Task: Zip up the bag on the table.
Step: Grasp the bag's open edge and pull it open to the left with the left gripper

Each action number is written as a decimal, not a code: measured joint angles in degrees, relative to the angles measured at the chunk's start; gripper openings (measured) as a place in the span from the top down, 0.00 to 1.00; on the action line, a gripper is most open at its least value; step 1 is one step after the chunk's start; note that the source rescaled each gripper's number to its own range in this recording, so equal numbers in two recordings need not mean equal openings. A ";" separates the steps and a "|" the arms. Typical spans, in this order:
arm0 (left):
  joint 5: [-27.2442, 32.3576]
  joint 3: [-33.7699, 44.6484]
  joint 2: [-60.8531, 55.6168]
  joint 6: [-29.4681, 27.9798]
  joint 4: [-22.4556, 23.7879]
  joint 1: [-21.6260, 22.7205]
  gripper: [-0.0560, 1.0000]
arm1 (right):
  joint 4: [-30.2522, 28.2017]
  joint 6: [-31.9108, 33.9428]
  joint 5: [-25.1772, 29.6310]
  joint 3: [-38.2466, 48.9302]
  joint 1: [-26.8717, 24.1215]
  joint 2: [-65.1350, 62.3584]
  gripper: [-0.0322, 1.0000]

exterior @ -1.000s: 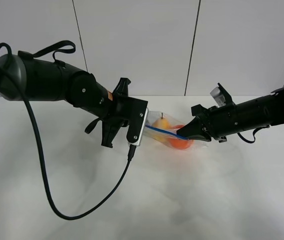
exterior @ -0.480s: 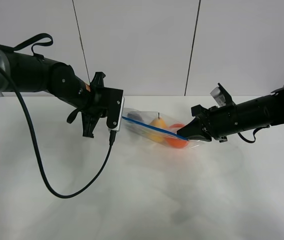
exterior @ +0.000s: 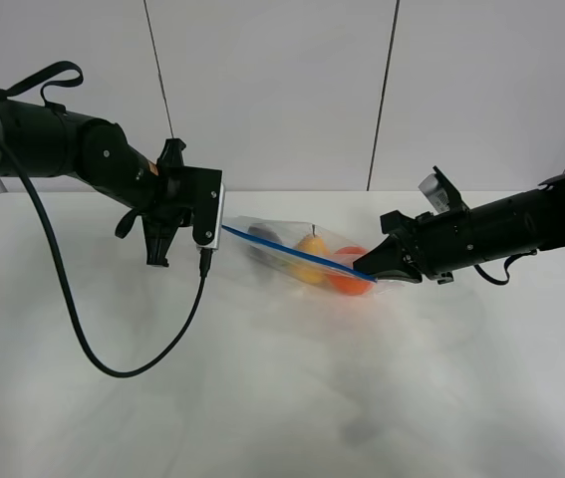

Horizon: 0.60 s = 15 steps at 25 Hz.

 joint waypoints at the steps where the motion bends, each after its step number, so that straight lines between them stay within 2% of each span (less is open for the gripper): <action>1: 0.00 0.00 0.00 0.00 0.00 0.19 0.95 | -0.12 0.00 -0.02 0.00 0.00 0.00 0.97; 15: 0.00 0.00 0.00 0.00 0.19 3.29 0.95 | -0.69 0.00 -0.13 0.00 0.00 0.00 0.97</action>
